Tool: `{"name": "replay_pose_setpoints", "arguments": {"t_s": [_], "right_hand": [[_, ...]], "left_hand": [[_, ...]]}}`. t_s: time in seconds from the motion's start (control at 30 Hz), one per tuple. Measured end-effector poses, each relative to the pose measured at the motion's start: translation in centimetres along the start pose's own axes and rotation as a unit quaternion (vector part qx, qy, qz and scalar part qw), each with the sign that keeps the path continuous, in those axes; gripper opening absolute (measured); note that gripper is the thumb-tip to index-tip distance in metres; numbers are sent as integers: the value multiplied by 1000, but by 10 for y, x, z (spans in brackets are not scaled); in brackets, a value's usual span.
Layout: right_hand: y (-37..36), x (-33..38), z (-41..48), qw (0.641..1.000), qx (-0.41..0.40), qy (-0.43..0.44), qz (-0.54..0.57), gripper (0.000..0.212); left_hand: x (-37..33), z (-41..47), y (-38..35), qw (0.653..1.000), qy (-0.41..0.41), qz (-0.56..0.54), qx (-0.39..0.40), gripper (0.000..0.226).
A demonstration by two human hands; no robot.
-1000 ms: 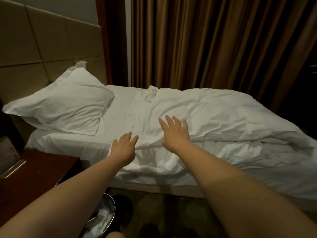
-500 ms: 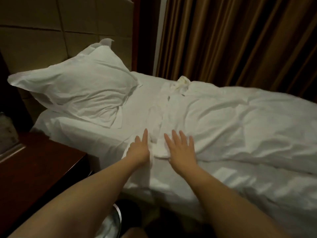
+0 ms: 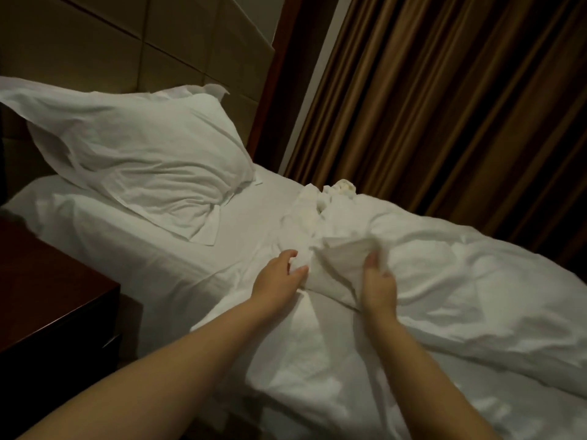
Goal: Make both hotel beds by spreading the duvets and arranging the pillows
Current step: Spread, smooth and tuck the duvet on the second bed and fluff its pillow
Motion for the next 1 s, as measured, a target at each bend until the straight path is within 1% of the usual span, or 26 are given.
{"name": "replay_pose_setpoints", "arguments": {"t_s": [0.03,0.07,0.1,0.2,0.27,0.33,0.4,0.43,0.5,0.53,0.6,0.67,0.7,0.73,0.77,0.8,0.83,0.87,0.93,0.97,1.0], "right_hand": [[12,8,6,998,-21,-37,51,48],[20,22,10,996,-25,-47,68,49],[25,34,10,998,-20,-35,52,50],[23,66,8,999,-4,46,-7,45],[19,69,7,997,2,67,-34,43],[11,61,7,996,15,72,-50,42],[-5,47,1,991,46,76,-97,42],[-14,38,-1,988,60,75,-119,42],[-27,24,-6,984,76,64,-145,39],[-31,20,-10,982,77,61,-164,37],[-34,19,-20,970,76,64,-223,33],[-45,20,-28,946,105,76,-296,31],[-45,22,-31,938,114,63,-322,32],[-38,27,-30,939,107,36,-326,35],[-23,37,-25,950,76,5,-302,41],[-4,54,-23,971,30,-25,-235,46],[16,79,-21,987,-19,-24,-155,44],[31,105,-19,996,-57,7,-69,37],[41,154,-30,991,-81,102,37,30],[37,165,-41,985,-80,144,54,30],[23,165,-53,982,-66,173,41,32]], "left_hand": [[1,2,2,1000,0,4,1,44],[1,3,4,1000,2,4,3,42],[5,3,3,1000,10,3,10,40],[10,9,5,999,33,-10,31,32],[2,11,7,998,39,13,42,26],[-8,11,6,997,42,48,47,33],[-16,9,1,995,62,58,43,40],[-20,8,-4,996,69,44,43,37],[-24,4,-9,995,82,-15,46,17],[-23,0,-9,994,87,-42,45,17],[-18,-8,-7,991,95,-81,43,26],[-14,-16,-6,988,106,-103,53,23],[-15,-21,-6,984,108,-126,62,23],[-21,-24,-6,978,107,-165,73,24],[-30,-27,-2,967,104,-221,76,25],[-44,-30,7,954,93,-275,74,26],[-59,-33,17,944,75,-313,73,26],[-73,-38,29,940,52,-330,74,25],[-87,-51,48,938,12,-338,76,24],[-80,-58,54,938,5,-340,70,24],[-64,-64,56,943,9,-328,60,26]]}}
Point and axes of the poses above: each hand's wrist, its own z-axis towards the middle knuckle, its own y-axis out of the back of the hand, x = y × z, the point moved 10 cm from there along z, towards the middle knuckle, and after that the axes turned 10 degrees about x, right-handed, at the moved point
